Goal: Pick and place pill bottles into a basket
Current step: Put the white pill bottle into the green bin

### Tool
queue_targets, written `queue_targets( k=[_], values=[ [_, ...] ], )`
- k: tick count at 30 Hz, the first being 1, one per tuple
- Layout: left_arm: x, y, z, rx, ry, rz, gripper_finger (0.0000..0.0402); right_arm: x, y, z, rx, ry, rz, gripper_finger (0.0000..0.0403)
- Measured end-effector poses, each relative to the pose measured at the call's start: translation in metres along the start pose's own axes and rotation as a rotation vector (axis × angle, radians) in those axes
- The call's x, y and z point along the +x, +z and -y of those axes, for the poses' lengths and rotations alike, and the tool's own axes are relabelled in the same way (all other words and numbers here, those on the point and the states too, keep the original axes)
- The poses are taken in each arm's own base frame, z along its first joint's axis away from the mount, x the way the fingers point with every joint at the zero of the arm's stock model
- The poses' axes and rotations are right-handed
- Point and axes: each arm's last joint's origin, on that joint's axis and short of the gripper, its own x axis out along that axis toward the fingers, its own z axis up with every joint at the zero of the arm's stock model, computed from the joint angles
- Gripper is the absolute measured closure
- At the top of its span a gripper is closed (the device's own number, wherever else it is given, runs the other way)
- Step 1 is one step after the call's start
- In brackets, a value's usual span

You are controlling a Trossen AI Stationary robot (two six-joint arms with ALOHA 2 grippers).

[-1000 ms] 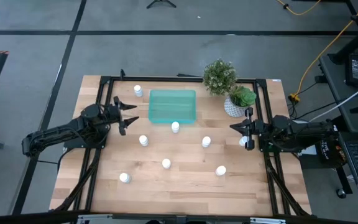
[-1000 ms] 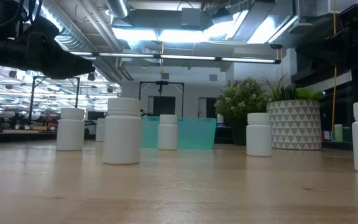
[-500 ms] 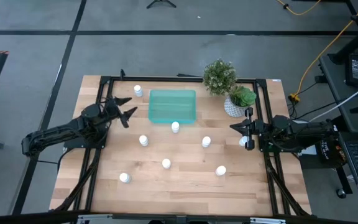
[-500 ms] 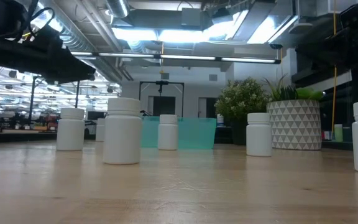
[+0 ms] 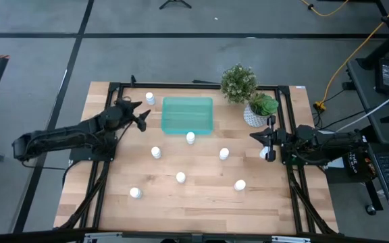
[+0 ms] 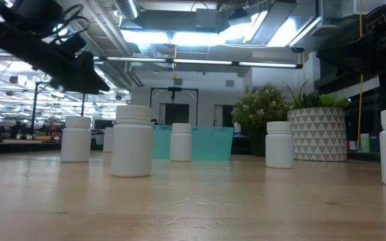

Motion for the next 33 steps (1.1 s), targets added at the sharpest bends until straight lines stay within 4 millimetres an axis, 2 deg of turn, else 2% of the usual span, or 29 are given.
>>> queue_targets(
  k=[8,13,18,26,33],
  values=[
    [0.017,0.040,0.009,0.037,0.117,-0.147,0.0123,0.000,0.000,0.000,0.000,-0.001,0.000,0.0393],
    [0.031,0.052,0.007,0.057,0.174,-0.252,0.0123,0.000,0.000,0.000,0.001,-0.003,0.000,0.0393],
    [0.047,0.050,0.000,0.035,0.178,-0.331,0.0123,0.000,0.000,0.000,0.001,-0.003,0.000,0.0393],
    [0.064,0.041,-0.021,-0.003,0.277,-0.416,0.0123,0.000,0.000,0.000,0.001,-0.003,0.000,0.0393],
    [0.074,0.040,-0.030,-0.069,0.212,-0.434,0.0123,0.000,0.000,0.000,0.001,-0.003,0.000,0.0393]
  ],
)
